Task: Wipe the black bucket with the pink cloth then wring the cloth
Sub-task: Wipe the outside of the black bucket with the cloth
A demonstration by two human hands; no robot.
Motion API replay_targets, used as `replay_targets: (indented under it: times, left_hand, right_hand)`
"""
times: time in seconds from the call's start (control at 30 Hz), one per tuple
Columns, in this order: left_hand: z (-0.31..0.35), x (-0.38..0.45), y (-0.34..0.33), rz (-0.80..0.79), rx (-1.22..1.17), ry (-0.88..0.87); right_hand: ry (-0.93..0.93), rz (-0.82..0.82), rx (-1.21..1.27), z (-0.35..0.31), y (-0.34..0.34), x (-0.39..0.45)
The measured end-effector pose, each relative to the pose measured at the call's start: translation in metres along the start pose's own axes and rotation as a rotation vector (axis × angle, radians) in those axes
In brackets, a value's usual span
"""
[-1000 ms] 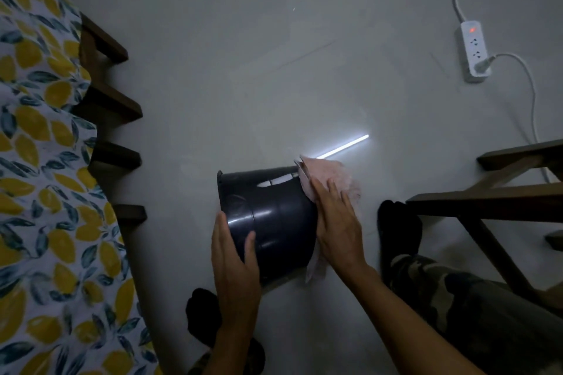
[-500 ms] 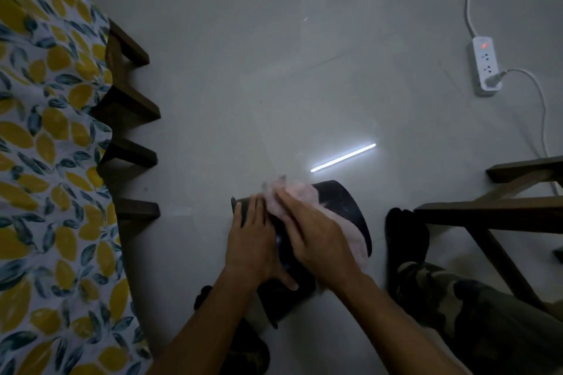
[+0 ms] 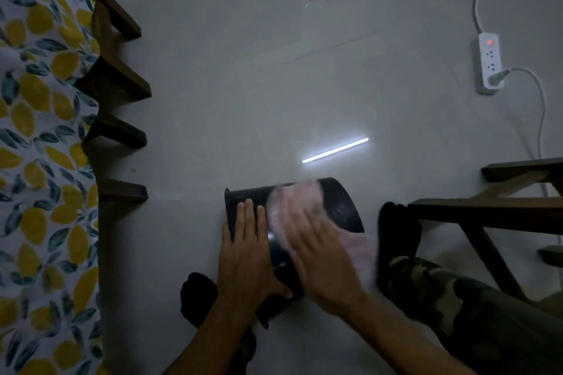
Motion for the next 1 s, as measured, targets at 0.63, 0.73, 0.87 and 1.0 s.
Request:
replay_targets:
  times: [0.63, 0.73, 0.87, 1.0]
  left_hand:
    - [-0.023, 0.013, 0.004, 0.057, -0.004, -0.056]
    - [-0.029, 0.036, 0.037, -0.019, 0.063, -0.108]
    - [-0.03, 0.074, 0.072, -0.151, 0.253, -0.147]
    - [-0.024, 0.046, 0.049, -0.061, 0.222, -0.12]
  right_hand:
    - [0.101, -0.123, -0.069, -0.008, -0.011, 0.02]
    - [-0.059, -0.107, -0.037, 0.023, 0.001, 0.057]
    - [-0.343, -0.054, 0.099, 0.035, 0.013, 0.103]
    - [-0.438, -0.062, 0.168, 0.043, 0.016, 0.108]
Point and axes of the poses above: each hand's wrist, its own x-axis towards the middle knuckle, its own y-axis out of the back of the hand, z = x × y, the point moved 2 cm from there along x, towards the middle knuckle, and after that the axes turned 1 degree about z, right-handed, at the moved point
